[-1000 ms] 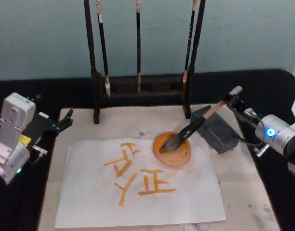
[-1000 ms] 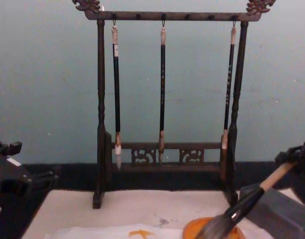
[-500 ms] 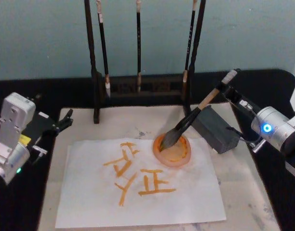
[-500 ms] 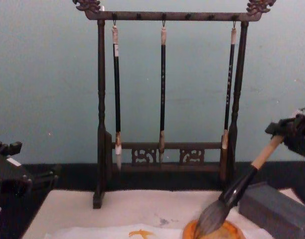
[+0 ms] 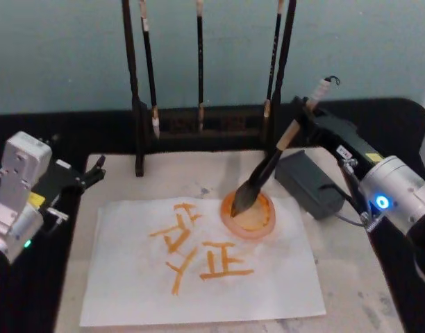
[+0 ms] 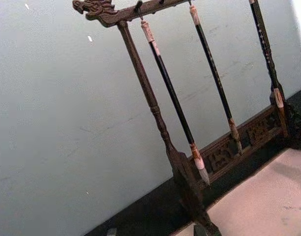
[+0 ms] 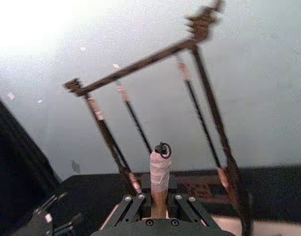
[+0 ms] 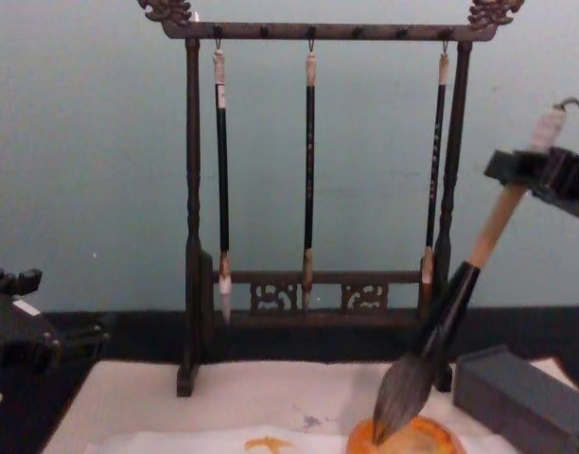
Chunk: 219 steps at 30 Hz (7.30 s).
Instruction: Pick up the brush from the inkstone, write on the paper, then place the brush back to its original position.
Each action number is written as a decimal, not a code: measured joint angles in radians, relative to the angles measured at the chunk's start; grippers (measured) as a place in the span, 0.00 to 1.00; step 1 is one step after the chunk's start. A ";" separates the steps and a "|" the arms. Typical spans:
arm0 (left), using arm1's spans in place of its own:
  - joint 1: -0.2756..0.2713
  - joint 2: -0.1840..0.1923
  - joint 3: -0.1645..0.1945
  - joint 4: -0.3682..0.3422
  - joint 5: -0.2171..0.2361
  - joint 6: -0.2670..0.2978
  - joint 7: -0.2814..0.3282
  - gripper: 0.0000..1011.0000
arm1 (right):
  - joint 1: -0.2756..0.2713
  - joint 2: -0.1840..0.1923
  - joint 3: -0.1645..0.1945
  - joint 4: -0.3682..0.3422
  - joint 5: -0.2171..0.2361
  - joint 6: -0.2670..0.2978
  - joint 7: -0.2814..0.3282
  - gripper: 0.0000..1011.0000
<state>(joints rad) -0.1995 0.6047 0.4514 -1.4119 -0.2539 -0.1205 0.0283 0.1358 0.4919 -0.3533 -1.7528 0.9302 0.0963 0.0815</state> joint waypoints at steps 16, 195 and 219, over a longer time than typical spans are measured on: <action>0.000 0.000 0.000 0.000 0.000 0.000 0.000 1.00 | 0.022 0.005 -0.102 -0.018 -0.290 -0.104 0.088 0.17; 0.000 0.000 0.000 0.000 0.000 0.000 0.000 1.00 | 0.011 -0.209 0.037 0.096 -0.454 -0.077 0.272 0.17; 0.000 0.000 0.000 0.000 0.000 0.000 0.000 1.00 | 0.010 -0.251 0.238 0.208 -0.053 0.125 0.130 0.17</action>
<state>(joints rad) -0.1995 0.6047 0.4514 -1.4120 -0.2539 -0.1205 0.0283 0.1457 0.2411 -0.1153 -1.5445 0.8767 0.2216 0.2118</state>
